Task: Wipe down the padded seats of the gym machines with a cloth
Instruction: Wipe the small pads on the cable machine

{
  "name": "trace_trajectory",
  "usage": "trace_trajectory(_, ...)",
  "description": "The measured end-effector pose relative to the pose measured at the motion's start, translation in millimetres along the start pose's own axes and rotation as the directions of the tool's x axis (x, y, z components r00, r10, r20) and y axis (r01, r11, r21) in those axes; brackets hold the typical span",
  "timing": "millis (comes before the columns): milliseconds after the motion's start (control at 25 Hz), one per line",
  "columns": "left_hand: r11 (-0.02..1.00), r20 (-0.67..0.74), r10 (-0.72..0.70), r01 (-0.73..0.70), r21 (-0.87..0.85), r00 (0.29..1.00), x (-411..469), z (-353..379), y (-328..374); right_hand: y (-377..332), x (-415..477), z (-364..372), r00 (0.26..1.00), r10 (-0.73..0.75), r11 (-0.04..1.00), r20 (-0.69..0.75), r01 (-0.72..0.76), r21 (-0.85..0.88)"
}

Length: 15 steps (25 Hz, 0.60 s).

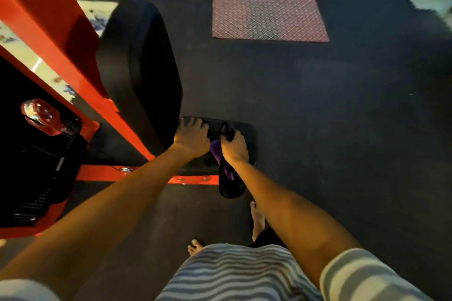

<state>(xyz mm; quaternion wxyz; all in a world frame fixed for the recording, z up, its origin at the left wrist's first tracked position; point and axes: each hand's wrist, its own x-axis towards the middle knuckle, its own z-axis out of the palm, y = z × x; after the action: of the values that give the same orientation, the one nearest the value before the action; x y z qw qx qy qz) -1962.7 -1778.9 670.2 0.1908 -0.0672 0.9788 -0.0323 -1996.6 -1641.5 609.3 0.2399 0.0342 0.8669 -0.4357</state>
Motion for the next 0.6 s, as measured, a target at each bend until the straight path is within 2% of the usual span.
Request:
trace_trajectory(120, 0.994, 0.014, 0.015, -0.014, -0.111, 1.0, 20.0, 33.9, 28.3, 28.9, 10.3, -23.0, 0.998, -0.003, 0.996, -0.066, -0.003, -0.085)
trace_trajectory(360, 0.946, -0.023, -0.041, 0.031, -0.323, 0.999, 67.8, 84.3, 69.5, 69.4, 54.1, -54.3, 0.989, -0.118, 0.968, -0.093, 0.094, -0.233)
trace_trajectory(520, 0.913, -0.035, -0.109, 0.086, -0.399, 0.993, 99.5, 109.2, 91.2, 103.5, 82.5, -57.3, 0.99, -0.133, 0.931, 0.043, 0.14, -0.338)
trace_trajectory(600, 0.882, -0.039, -0.186, 0.149, -0.447, 0.982, 112.2, 124.6, 96.9, 124.3, 87.3, -46.8, 0.981, -0.149, 0.874, 0.122, 0.189, -0.447)
